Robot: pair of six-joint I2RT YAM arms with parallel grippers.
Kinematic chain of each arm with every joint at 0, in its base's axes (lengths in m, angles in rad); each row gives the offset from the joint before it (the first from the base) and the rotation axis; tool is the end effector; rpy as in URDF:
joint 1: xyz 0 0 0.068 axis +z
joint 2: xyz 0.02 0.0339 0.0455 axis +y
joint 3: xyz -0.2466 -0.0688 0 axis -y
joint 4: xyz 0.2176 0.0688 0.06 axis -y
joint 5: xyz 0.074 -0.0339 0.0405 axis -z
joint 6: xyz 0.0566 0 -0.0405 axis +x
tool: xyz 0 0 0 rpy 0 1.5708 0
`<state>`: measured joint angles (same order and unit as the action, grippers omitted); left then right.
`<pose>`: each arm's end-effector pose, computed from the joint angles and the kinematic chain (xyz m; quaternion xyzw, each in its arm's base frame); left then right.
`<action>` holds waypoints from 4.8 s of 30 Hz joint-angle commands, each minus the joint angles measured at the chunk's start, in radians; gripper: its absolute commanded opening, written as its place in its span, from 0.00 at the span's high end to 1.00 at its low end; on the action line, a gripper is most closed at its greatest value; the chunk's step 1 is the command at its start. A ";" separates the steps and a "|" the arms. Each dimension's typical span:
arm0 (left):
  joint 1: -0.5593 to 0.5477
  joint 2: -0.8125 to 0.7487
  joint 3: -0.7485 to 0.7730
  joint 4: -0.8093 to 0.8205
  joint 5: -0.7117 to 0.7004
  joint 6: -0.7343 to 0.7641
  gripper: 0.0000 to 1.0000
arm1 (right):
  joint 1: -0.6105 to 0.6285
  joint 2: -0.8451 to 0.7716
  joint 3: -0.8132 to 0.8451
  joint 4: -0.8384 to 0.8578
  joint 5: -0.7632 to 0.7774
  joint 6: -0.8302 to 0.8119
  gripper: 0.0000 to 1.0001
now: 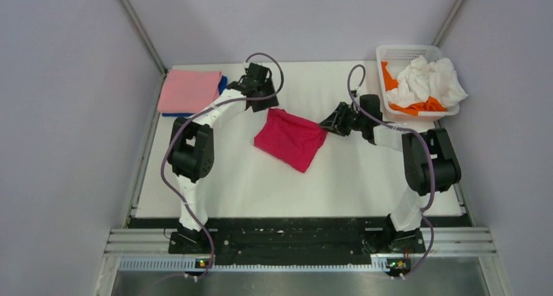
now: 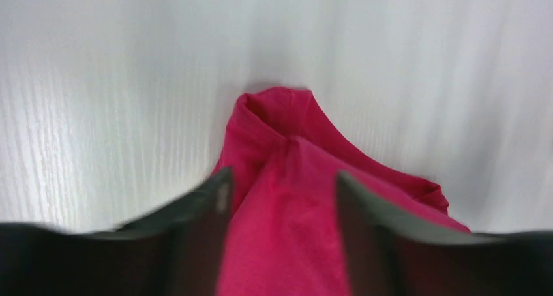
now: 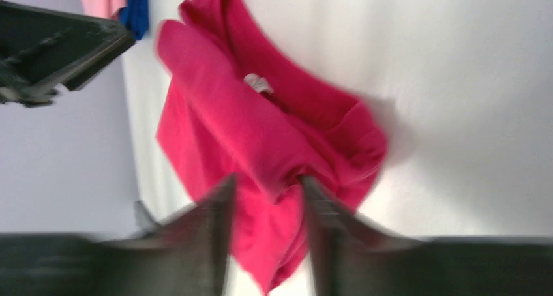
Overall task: Fold and stack the t-shirts
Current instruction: Fold the long partially folded tshirt into a neat square, then smooth out wrinkles on the folded tshirt, then put the neatly folded tshirt into the corner of the board with the left arm
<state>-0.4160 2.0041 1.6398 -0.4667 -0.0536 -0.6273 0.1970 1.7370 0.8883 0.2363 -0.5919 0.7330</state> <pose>0.4002 -0.1735 0.2194 -0.1079 0.9258 -0.1584 0.3258 0.3357 0.0992 0.1635 0.0951 0.8541 0.4291 0.2781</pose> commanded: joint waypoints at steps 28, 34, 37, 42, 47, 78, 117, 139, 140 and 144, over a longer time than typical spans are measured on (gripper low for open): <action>0.009 -0.232 -0.626 0.227 0.387 -0.055 0.01 | 0.153 0.228 0.153 0.094 0.079 0.014 0.01; -0.018 -0.348 -0.654 0.170 0.354 -0.039 0.02 | 0.151 0.186 0.191 0.040 0.086 -0.031 0.01; -0.042 -0.457 -0.637 0.171 0.351 -0.022 0.01 | 0.151 0.086 0.245 -0.051 0.101 -0.099 0.01; -0.043 -0.543 -0.599 0.160 0.295 0.028 0.01 | 0.151 -0.152 0.179 -0.118 0.201 -0.146 0.01; -0.033 -0.442 -0.498 0.076 0.118 0.072 0.01 | 0.152 -0.422 -0.090 -0.090 0.326 -0.082 0.01; -0.023 0.171 -0.064 -0.068 0.106 0.222 0.43 | 0.147 -0.852 -0.263 -0.405 0.478 -0.147 0.01; 0.130 -0.016 0.326 0.072 -0.721 0.936 1.00 | 0.110 -0.952 -0.290 -0.533 0.776 -0.152 0.01; 0.257 -0.056 0.376 0.035 -0.595 0.937 1.00 | 0.109 -0.915 -0.279 -0.540 0.802 -0.151 0.01; 0.268 -0.045 0.378 0.043 -0.589 0.939 1.00 | 0.109 -0.912 -0.279 -0.541 0.805 -0.151 0.01; 0.322 0.010 0.411 0.063 -0.579 0.932 1.00 | 0.109 -0.907 -0.279 -0.547 0.829 -0.150 0.01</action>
<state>-0.1402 1.9934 1.9739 -0.4786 -0.6563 0.2951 0.3153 0.8253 0.5831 -0.3077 0.1970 0.5861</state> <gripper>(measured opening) 0.029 0.985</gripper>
